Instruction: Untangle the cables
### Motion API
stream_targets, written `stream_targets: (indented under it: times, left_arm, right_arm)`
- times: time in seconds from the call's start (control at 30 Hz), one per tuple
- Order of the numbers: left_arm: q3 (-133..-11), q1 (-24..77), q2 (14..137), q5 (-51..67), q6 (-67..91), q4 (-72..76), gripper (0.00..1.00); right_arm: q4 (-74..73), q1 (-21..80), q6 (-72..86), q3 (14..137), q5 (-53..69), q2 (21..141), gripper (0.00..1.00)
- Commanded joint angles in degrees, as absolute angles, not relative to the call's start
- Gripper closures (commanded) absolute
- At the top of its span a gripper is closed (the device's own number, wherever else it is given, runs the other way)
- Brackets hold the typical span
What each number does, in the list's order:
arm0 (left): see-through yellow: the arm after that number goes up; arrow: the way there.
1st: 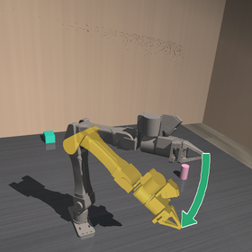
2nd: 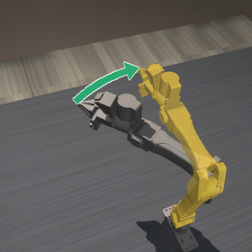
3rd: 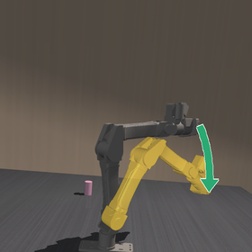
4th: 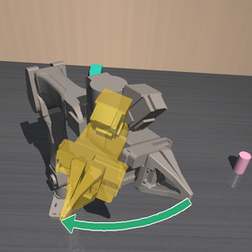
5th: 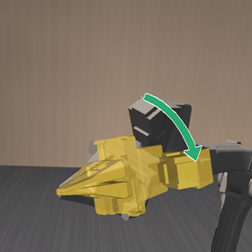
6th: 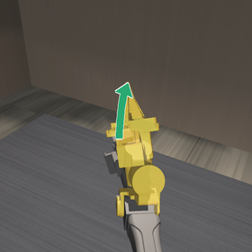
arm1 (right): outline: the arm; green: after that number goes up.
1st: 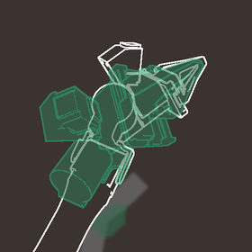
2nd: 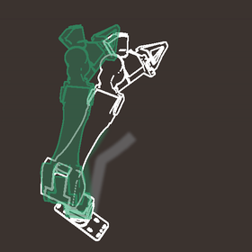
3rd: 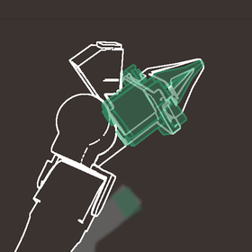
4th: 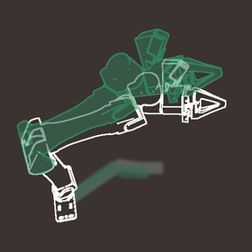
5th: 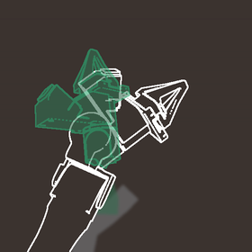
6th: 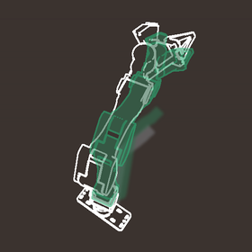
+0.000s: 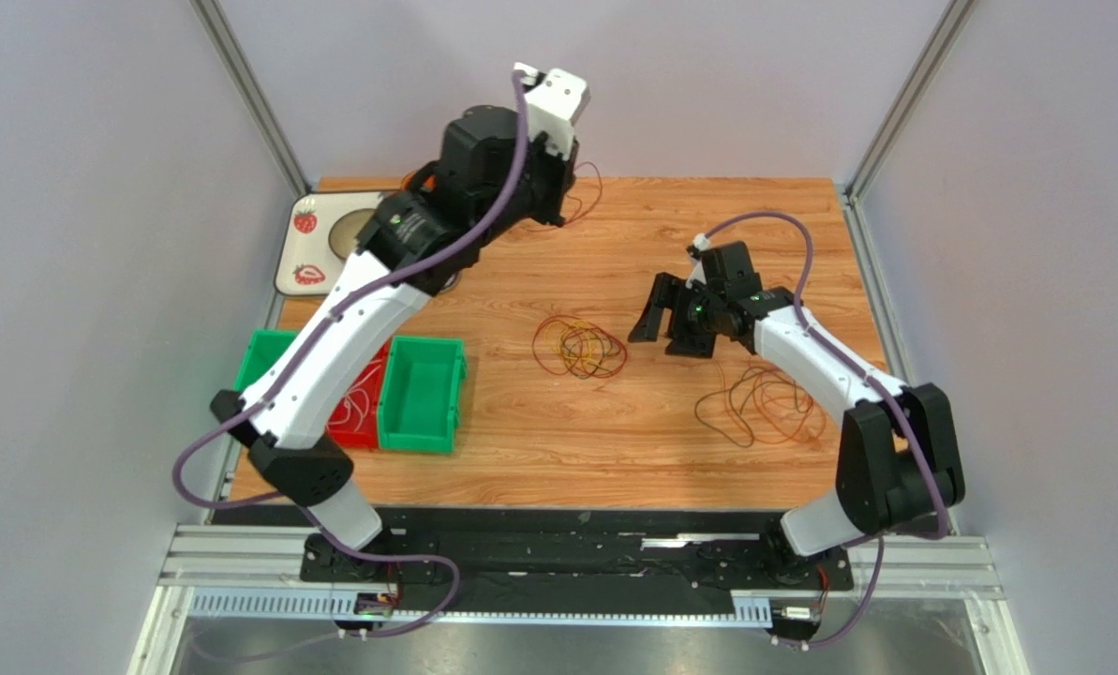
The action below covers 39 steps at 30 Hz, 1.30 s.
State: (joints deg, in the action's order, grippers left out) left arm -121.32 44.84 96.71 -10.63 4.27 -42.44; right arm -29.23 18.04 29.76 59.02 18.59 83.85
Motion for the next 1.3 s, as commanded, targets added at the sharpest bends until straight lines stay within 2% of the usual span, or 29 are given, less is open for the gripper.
stream_targets:
  times: [0.0, 0.1, 0.2, 0.43, 0.6, 0.63, 0.8, 0.93, 1.13, 1.27]
  left_arm:
    - [-117.1, 44.7, 94.8, -13.1, 6.9, -47.5, 1.00]
    - [-111.3, 44.7, 92.1, -14.2, 7.8, -45.4, 1.00]
    - [-107.6, 44.7, 89.7, -14.8, 8.5, -44.5, 1.00]
    - [-100.9, 44.7, 85.0, -15.8, 9.5, -44.0, 1.00]
    - [-96.7, 44.7, 82.2, -16.6, 10.2, -44.3, 1.00]
    - [-96.2, 44.7, 81.0, -16.9, 10.3, -44.5, 1.00]
    - [-92.4, 44.7, 76.8, -18.5, 11.0, -45.1, 1.00]
    - [-90.4, 44.7, 73.4, -20.8, 11.4, -46.8, 1.00]
    - [-88.6, 44.7, 70.1, -23.8, 11.9, -48.4, 1.00]
    - [-88.8, 44.7, 69.3, -26.0, 11.7, -48.4, 1.00]
  right_arm:
    - [-25.5, 21.5, 33.0, 62.6, 18.2, 89.5, 0.24]
    - [-25.8, 23.1, 34.0, 64.2, 14.2, 93.9, 0.25]
    - [-30.4, 25.1, 35.0, 68.3, 8.2, 97.7, 0.30]
    - [-33.1, 28.2, 38.0, 71.9, 2.5, 103.7, 0.50]
    - [-34.1, 28.7, 38.1, 73.7, 0.2, 107.6, 0.58]
    - [-33.9, 28.7, 38.1, 73.8, 0.0, 108.0, 0.63]
    - [-32.7, 28.7, 38.3, 73.7, 0.0, 109.9, 0.69]
    - [-34.3, 28.8, 37.9, 74.6, -2.3, 109.4, 1.00]
    - [-41.4, 28.8, 35.3, 79.4, -2.9, 102.3, 1.00]
    - [-48.4, 30.3, 29.7, 90.4, -0.9, 97.5, 1.00]
